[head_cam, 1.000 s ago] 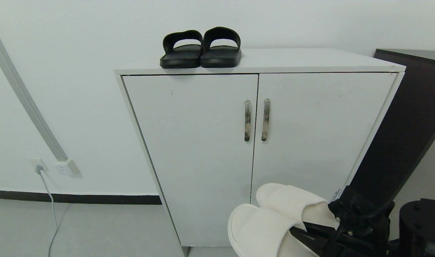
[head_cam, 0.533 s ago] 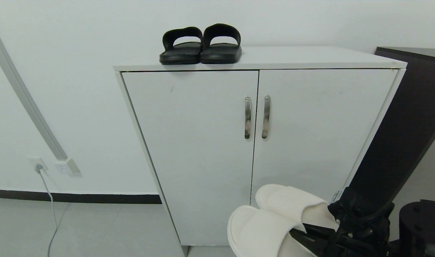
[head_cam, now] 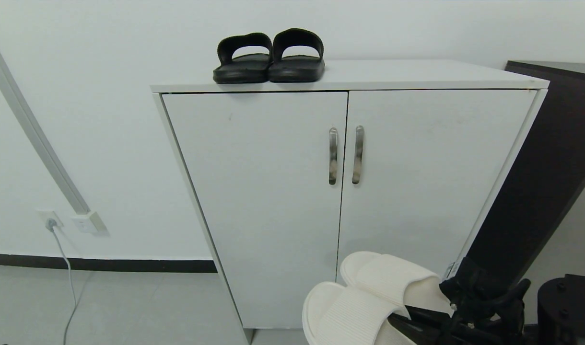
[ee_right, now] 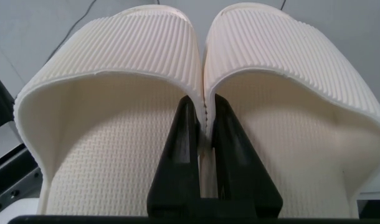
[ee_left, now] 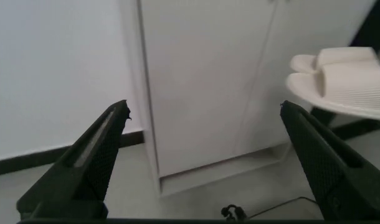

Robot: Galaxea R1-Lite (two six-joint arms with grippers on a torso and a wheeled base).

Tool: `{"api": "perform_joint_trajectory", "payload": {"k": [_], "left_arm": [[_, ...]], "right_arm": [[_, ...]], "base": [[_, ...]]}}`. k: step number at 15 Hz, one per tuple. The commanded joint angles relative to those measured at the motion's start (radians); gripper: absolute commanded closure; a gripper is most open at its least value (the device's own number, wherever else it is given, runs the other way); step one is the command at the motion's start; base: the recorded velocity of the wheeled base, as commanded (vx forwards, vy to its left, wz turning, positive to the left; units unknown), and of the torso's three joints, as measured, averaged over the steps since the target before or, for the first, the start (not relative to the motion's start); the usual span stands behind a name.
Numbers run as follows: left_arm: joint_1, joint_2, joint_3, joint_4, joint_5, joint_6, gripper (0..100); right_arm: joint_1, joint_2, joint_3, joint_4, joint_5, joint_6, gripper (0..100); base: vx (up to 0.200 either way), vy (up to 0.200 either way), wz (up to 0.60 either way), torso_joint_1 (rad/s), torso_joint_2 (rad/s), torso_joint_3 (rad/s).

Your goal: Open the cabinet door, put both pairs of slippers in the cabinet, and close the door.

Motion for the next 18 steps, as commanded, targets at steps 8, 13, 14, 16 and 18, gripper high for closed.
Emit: {"api": "perform_joint_trajectory", "payload": {"k": [8,13,14,16,18], "left_arm": [[-0.246,0.733,-0.154,-0.493,-0.273,-0.054,0],[-0.425,0.883,-0.323,-0.516,-0.150,-0.097,0],[-0.471,0.915,-0.356,-0.516,-0.127,-0.103,0],[-0.586,0.998,-0.459,-0.514,-0.087,-0.138,0],[-0.654,1.082,-0.588,-0.514,-0.046,-0.197,0]], "right_arm": [[0.008,0.006,0.001,0.001,0.001,-0.001,100],[0.008,0.008,0.003,0.001,0.001,0.001,100],[0.008,0.008,0.004,0.001,0.003,0.001,100],[0.008,0.006,0.004,0.001,0.003,0.001,100],[0.008,0.006,0.010,0.001,0.004,0.002,100]], "base": [[0.000,0.000,0.00,0.000,0.00,0.000],[0.000,0.000,0.00,0.000,0.00,0.000],[0.000,0.000,0.00,0.000,0.00,0.000],[0.000,0.000,0.00,0.000,0.00,0.000],[0.000,0.000,0.00,0.000,0.00,0.000]]}}
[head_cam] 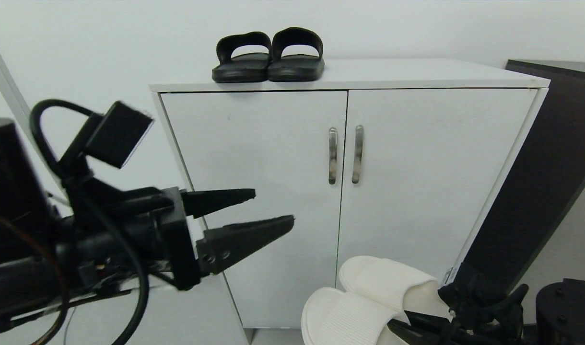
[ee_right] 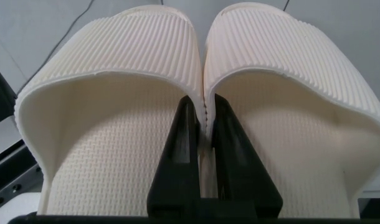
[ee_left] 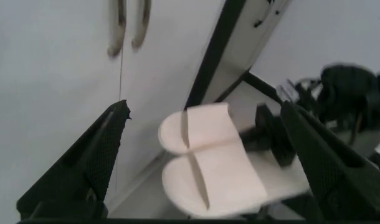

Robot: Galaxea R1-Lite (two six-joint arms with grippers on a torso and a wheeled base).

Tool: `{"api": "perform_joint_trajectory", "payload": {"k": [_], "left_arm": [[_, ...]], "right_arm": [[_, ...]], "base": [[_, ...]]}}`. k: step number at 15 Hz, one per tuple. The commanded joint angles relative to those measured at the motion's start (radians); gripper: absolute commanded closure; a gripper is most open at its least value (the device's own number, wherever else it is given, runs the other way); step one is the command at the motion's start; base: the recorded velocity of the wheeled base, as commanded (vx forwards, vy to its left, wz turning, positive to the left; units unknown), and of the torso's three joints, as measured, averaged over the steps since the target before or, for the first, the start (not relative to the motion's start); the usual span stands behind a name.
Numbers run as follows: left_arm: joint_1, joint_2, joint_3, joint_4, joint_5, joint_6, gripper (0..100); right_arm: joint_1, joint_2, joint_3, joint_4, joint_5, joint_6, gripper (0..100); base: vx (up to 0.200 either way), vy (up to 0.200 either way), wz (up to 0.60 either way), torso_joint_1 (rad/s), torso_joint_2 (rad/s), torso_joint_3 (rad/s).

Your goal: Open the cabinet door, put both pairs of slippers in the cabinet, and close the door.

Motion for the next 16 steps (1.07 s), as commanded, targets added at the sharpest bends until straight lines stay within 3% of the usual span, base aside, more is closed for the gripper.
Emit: {"api": "perform_joint_trajectory", "payload": {"k": [1,4,9,11,16], "left_arm": [[-0.066,0.133,-0.136,0.003,0.016,-0.025,0],[-0.096,0.262,-0.286,0.032,0.011,-0.033,0],[-0.120,0.402,-0.465,0.083,-0.065,-0.058,0],[-0.120,0.449,-0.545,0.087,-0.108,-0.160,0],[-0.140,0.498,-0.608,0.132,0.047,-0.160,0]], "right_arm": [[0.001,0.002,0.002,-0.002,0.000,0.000,100],[0.001,0.000,0.002,-0.002,0.002,0.003,100],[0.001,0.003,0.004,0.000,0.003,0.008,100],[0.002,0.009,0.004,0.000,0.005,0.008,100],[0.002,0.011,0.004,0.000,0.005,0.008,100]], "base": [[0.000,0.000,0.00,0.000,0.00,0.000],[0.000,0.000,0.00,0.000,0.00,0.000],[0.000,0.000,0.00,0.000,0.00,0.000],[0.000,0.000,0.00,0.000,0.00,0.000],[0.000,0.000,0.00,0.000,0.00,0.000]]}}
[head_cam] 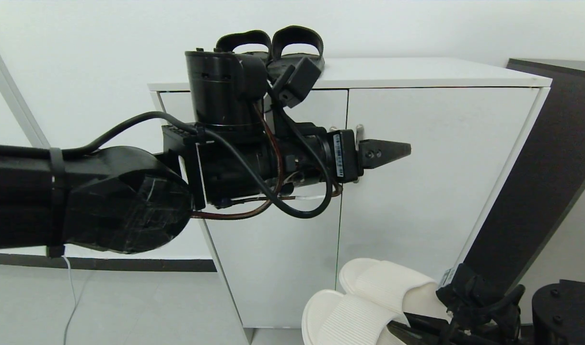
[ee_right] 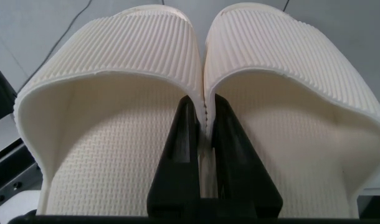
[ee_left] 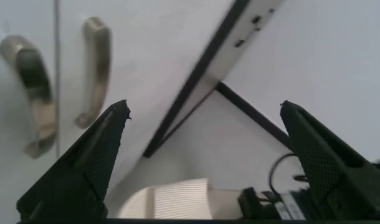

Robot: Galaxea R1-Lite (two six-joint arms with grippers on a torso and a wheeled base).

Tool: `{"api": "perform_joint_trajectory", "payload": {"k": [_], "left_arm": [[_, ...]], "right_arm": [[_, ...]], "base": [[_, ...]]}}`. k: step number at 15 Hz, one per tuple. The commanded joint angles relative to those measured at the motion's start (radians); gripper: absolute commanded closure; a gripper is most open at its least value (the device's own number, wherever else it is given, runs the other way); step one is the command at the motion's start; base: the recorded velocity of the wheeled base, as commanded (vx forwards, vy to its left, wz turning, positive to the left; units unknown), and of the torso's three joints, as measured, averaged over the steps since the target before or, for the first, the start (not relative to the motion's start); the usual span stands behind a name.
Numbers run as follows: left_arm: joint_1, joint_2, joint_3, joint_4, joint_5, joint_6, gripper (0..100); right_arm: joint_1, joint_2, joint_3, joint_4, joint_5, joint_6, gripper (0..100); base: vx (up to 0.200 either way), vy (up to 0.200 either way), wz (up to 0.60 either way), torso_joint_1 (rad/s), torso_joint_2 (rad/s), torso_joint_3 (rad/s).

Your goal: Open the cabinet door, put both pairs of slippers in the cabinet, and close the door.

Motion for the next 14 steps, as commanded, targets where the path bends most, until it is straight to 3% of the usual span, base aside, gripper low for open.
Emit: {"api": "perform_joint_trajectory", "payload": {"k": [1,2,6,14], "left_arm": [[-0.013,0.017,-0.012,0.013,0.048,0.015,0],[-0.019,0.020,-0.014,0.016,0.085,0.029,0],[-0.019,0.037,-0.037,0.017,0.159,0.033,0],[-0.008,0.123,-0.121,0.019,0.148,0.032,0]], "right_arm": [[0.001,0.001,0.000,0.000,0.000,0.000,100],[0.001,0.000,0.000,0.000,0.000,0.000,100],[0.001,0.001,0.003,0.000,0.000,-0.002,100],[0.001,0.001,0.006,0.000,0.000,-0.005,100]], "base": [[0.000,0.000,0.00,0.000,0.00,0.000],[0.000,0.000,0.00,0.000,0.00,0.000],[0.000,0.000,0.00,0.000,0.00,0.000],[0.000,0.000,0.00,0.000,0.00,0.000]]}}
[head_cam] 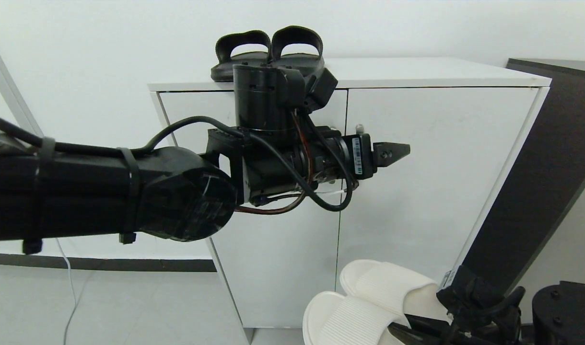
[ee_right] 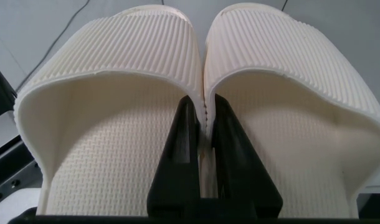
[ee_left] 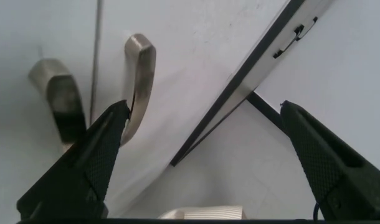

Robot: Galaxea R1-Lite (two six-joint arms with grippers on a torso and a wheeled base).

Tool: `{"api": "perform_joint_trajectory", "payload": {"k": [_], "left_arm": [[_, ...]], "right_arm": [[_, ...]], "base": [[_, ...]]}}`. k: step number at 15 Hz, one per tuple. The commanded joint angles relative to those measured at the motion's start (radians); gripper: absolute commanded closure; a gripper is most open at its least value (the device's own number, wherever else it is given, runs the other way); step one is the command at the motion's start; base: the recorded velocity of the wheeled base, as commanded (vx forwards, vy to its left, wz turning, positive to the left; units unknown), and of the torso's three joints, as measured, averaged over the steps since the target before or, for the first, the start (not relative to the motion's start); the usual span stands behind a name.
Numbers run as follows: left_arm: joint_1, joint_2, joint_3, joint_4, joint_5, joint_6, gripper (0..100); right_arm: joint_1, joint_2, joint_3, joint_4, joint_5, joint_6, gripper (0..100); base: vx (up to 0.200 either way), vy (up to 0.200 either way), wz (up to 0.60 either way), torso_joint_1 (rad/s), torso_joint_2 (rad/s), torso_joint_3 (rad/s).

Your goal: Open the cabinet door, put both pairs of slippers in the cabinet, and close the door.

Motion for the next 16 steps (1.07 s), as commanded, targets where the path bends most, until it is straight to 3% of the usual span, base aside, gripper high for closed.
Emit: {"api": "perform_joint_trajectory", "payload": {"k": [1,3,4,10,13,16], "left_arm": [[0.001,0.018,-0.020,0.000,-0.010,-0.001,0],[0.001,0.021,-0.030,0.026,-0.021,-0.001,0],[0.001,0.019,-0.030,0.034,-0.026,-0.001,100],[0.001,0.001,-0.017,0.035,-0.026,-0.001,100],[-0.021,-0.047,0.057,0.026,-0.023,0.001,100],[-0.051,-0.108,0.132,0.012,-0.019,0.005,100]], "right_arm": [[0.001,0.000,0.001,0.000,0.000,0.001,100],[0.004,0.000,0.001,0.001,0.000,0.001,100],[0.005,0.001,0.001,0.001,0.000,0.000,100],[0.020,-0.009,0.037,-0.002,0.035,-0.003,100],[0.027,-0.048,0.064,0.000,0.109,-0.007,100],[0.031,-0.055,0.070,0.000,0.112,-0.007,100]], "base": [[0.000,0.000,0.00,0.000,0.00,0.000],[0.000,0.000,0.00,0.000,0.00,0.000],[0.000,0.000,0.00,0.000,0.00,0.000],[0.000,0.000,0.00,0.000,0.00,0.000],[0.000,0.000,0.00,0.000,0.00,0.000],[0.000,0.000,0.00,0.000,0.00,0.000]]}}
